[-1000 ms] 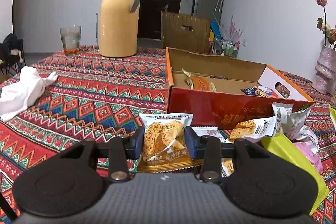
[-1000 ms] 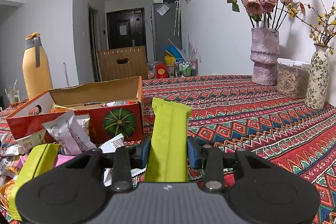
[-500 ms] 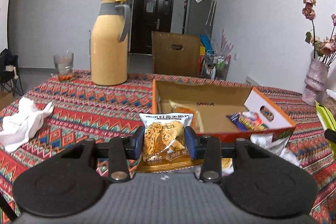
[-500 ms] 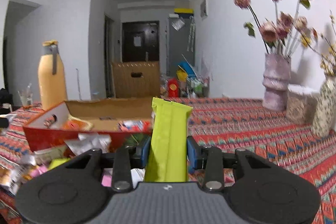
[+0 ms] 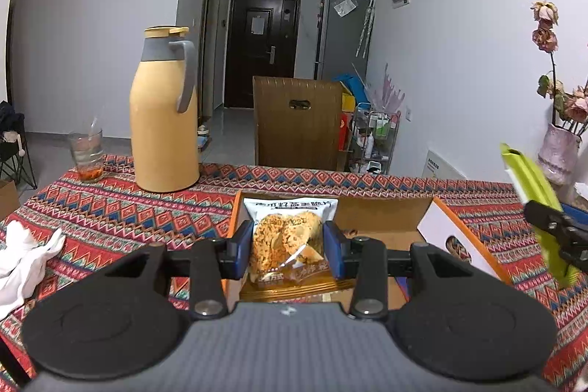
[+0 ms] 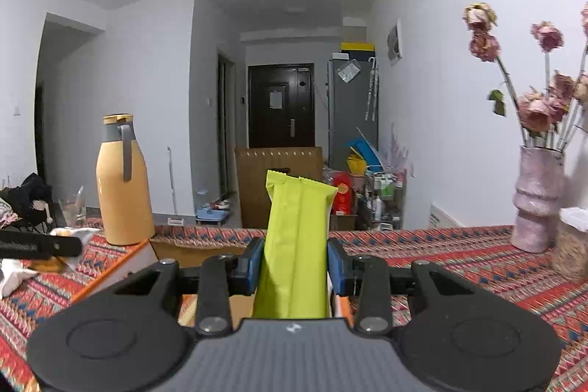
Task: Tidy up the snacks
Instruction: 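Carry both packets over the box and release them inside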
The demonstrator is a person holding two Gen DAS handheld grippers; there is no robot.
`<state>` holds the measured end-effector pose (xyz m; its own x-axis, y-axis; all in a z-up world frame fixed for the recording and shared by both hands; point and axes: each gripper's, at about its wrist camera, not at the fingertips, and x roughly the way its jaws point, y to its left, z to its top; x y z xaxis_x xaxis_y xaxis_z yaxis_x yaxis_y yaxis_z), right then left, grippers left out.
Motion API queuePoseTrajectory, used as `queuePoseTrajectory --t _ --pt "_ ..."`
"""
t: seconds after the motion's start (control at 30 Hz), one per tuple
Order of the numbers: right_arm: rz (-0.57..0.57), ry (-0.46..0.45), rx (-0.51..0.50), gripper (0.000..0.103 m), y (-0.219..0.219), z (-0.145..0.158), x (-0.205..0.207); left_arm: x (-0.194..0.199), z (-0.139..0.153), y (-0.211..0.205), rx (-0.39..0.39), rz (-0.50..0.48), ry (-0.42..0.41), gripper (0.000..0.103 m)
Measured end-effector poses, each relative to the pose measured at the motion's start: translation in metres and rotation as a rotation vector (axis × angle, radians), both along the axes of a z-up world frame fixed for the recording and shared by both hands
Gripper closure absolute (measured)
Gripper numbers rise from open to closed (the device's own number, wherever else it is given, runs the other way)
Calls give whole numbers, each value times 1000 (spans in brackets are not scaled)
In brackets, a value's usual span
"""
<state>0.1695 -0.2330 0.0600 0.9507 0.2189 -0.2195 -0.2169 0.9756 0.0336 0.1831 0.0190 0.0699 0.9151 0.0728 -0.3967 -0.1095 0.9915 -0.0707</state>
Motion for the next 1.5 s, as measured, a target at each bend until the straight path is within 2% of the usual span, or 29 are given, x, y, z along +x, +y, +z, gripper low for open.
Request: queuePoseTrajectory --t 0.33,0.47,0.67,0.83,0.9,0.93,0.97,1.0,1.03,1.1,1.5 --pt "-9 44 9 67 22 -16 64 53 -15 -7 5 24 -4 62" --pt "-14 63 0 67 21 -34 75 57 -34 -6 4 38 -4 62" --pt "11 113 2 67 20 -47 85 66 -45 6 -30 32 40 62" --pt "10 164 -18 67 26 -60 92 68 -50 5 -27 29 52 61" --pt "13 173 -24 66 29 -62 93 66 -50 3 -19 38 47 56" --pt "13 177 -23 65 29 -63 93 65 -50 3 -18 38 43 45" --pt "10 181 -21 63 28 -63 93 64 -50 2 -17 42 38 28" --pt "10 184 -16 48 27 -64 93 62 -50 1 -12 51 29 18" --pt "14 194 -7 25 25 -64 94 60 -50 0 -5 63 18 0" --pt "0 189 16 1 21 -64 92 56 -49 0 -4 89 -13 0" --pt "-31 190 25 0 14 -64 89 58 -47 4 -29 82 1 0"
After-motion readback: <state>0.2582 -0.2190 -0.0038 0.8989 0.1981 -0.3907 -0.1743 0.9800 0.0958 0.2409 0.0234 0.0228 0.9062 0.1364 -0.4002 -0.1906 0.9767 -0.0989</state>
